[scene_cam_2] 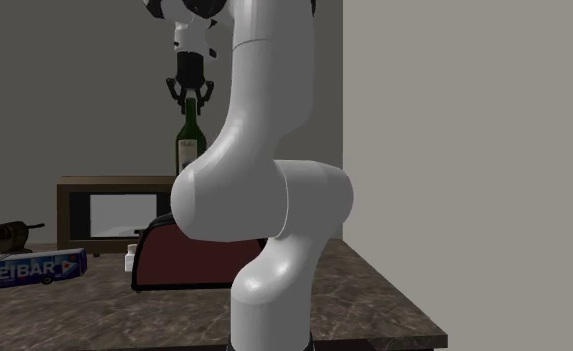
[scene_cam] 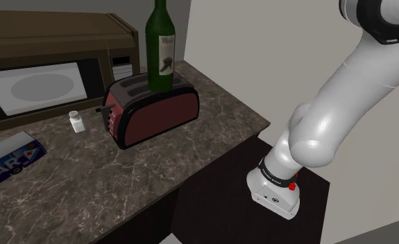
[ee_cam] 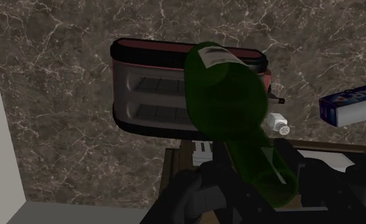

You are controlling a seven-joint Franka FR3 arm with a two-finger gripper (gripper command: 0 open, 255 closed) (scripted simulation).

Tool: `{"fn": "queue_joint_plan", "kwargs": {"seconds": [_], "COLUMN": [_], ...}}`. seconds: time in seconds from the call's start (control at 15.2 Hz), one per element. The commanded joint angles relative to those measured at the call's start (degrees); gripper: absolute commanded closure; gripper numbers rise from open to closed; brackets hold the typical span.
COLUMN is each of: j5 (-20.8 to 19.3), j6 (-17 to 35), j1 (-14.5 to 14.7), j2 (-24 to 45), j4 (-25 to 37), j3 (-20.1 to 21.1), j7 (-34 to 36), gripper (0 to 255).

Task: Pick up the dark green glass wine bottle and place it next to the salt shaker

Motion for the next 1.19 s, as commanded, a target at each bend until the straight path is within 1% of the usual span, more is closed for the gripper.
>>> {"fn": "queue_joint_plan", "kwargs": {"seconds": [0.0, 0.33, 0.66, 0.92, 1.12], "j5": [-0.32, -1.76, -3.98, -6.28, -8.28], "j6": [1.52, 3.47, 4.15, 3.26, 1.08], "j1": [1.12, 4.13, 7.71, 11.23, 14.56], "j2": [1.66, 7.79, 15.65, 23.55, 31.13], "j4": [0.15, 4.06, 10.83, 19.22, 28.72], "j3": [1.33, 4.22, 6.50, 7.71, 8.09], "j7": [2.51, 8.23, 13.57, 17.36, 19.70], "gripper": [255, 255, 255, 255, 255]}}
